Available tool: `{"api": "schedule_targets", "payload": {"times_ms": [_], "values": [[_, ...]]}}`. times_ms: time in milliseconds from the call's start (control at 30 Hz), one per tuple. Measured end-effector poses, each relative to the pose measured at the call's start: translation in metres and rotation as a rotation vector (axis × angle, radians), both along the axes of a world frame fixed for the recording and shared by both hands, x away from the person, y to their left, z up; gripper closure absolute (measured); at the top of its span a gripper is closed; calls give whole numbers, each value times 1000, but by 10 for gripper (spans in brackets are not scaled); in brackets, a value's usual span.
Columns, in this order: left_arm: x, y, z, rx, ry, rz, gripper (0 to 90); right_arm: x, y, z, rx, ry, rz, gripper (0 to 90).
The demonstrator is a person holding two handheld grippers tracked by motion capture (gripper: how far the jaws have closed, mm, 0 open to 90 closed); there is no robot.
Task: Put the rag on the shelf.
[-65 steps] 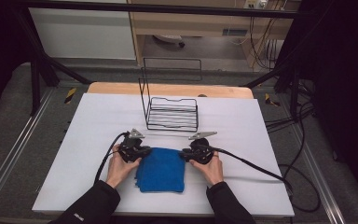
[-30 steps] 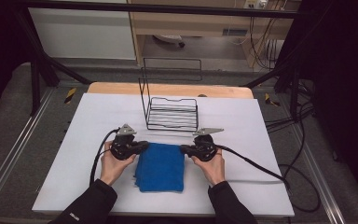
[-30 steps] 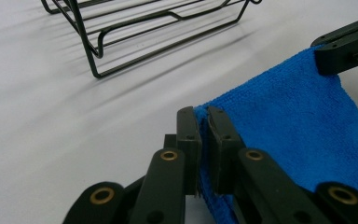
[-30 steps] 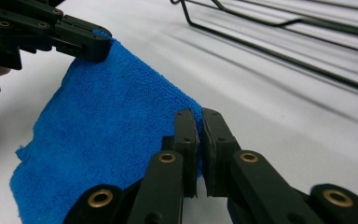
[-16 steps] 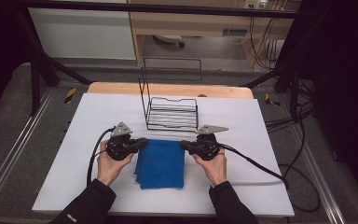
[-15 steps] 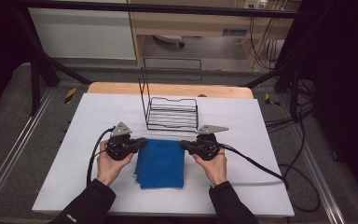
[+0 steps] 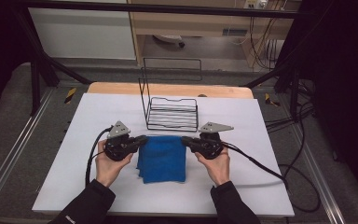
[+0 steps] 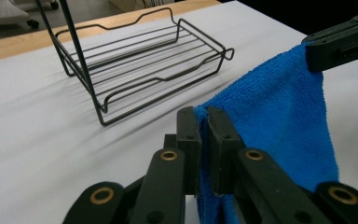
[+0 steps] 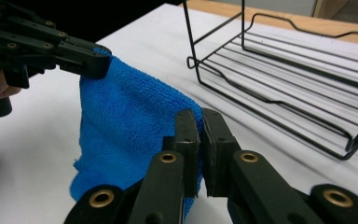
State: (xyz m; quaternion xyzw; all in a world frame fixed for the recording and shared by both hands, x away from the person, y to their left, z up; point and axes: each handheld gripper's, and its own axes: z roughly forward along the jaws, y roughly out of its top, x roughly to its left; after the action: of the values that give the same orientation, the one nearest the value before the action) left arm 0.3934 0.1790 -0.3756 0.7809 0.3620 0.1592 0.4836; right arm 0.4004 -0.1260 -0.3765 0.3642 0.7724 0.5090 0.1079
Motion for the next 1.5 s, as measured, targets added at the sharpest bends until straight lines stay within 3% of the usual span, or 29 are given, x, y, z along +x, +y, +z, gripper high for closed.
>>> {"api": "schedule_targets", "payload": {"times_ms": [933,1500], "values": [[-15,-7,36,-79,-138,4,846,-20,-11,41,46,-173,-24,865],[-9,-16,62,-119,-199,15,846,-27,-17,67,64,-282,-64,866]]}}
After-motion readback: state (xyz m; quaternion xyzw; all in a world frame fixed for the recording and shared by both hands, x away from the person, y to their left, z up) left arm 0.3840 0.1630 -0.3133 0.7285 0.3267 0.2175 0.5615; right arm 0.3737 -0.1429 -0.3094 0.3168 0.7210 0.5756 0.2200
